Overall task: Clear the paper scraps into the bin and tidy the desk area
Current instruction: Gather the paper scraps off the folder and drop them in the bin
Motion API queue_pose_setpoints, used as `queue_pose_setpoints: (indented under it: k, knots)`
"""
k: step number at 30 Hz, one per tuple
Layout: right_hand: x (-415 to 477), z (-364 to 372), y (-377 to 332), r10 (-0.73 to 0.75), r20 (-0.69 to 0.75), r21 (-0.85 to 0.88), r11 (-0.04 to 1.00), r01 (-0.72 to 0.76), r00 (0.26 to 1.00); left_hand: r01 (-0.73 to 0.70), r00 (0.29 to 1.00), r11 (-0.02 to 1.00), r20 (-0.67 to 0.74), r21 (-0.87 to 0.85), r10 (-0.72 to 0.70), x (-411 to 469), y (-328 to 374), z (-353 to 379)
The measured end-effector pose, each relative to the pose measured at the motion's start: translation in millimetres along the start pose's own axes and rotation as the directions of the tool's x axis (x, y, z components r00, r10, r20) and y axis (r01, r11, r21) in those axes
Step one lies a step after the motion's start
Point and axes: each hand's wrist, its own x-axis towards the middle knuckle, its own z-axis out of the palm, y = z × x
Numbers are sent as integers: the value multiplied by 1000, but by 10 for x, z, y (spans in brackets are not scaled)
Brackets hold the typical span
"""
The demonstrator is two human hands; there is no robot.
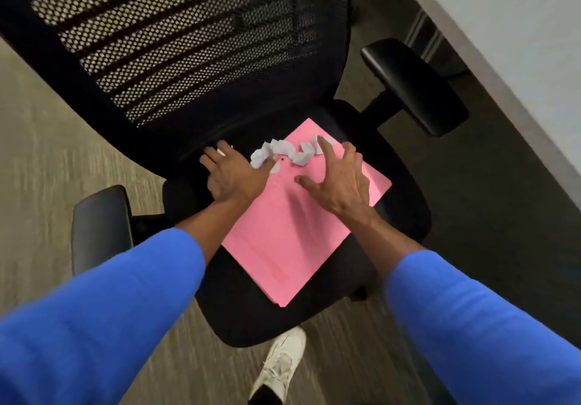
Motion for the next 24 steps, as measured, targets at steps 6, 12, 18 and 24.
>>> queue_pose_setpoints:
  k: [6,12,18,24]
  knots:
    - [283,165,-201,-54,45,-118,991,59,998,-27,995,1000,92,3,27,205,-65,93]
    - [460,333,-303,-154,43,-199,967,160,987,-112,989,994,91,-13,113,190,-102,134]
    - [467,462,-345,-243,35,-309,920,242,969,-195,978,977,56,-88,200,150,-87,189]
    - [426,471,-316,-269,-28,-171,950,260,963,-220,975,960,6,-172,224,168,-147,259]
